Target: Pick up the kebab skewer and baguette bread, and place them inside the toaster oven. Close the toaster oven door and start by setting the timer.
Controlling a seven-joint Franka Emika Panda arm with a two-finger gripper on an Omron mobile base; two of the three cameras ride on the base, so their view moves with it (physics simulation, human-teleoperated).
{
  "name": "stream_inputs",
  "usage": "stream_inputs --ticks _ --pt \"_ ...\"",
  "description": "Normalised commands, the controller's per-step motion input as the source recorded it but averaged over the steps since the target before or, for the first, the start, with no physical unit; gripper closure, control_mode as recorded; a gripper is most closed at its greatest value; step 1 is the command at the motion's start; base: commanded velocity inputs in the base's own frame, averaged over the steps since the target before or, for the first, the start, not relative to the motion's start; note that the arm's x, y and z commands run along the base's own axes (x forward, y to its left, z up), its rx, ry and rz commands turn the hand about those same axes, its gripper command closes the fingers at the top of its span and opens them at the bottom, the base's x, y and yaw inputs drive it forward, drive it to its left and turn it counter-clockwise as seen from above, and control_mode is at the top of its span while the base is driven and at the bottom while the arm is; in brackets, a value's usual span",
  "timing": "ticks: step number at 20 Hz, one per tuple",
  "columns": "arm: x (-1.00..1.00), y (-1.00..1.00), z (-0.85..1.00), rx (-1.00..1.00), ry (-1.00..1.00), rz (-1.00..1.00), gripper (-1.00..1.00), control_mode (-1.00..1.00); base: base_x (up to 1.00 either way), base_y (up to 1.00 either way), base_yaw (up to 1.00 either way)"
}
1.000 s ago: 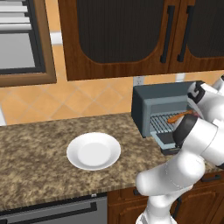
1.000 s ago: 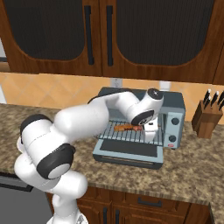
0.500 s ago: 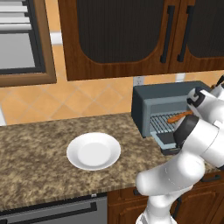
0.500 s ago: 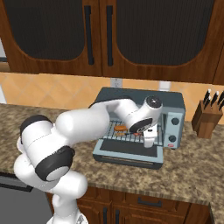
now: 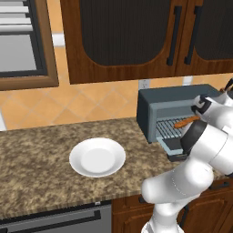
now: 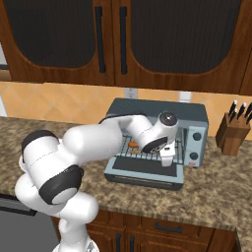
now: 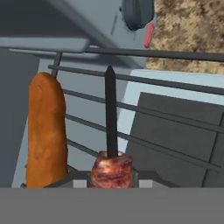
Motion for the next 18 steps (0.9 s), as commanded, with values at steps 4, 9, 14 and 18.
stream_inputs --ticks 4,9,14,18 --pt "0.27 0.00 0.00 0.00 0.00 -0.02 -1.00 -1.00 0.00 0.00 0.00" --pt "0.00 0.00 0.00 0.00 0.00 0.00 -1.00 -1.00 0.00 0.00 0.00" --pt "-0.05 -0.05 0.08 0.00 -0.03 0.00 -1.00 -1.00 0.00 0.00 0.00" --pt "-0.13 -0.23 0.32 0.00 -0.01 0.00 -1.00 -1.00 0.00 0.00 0.00"
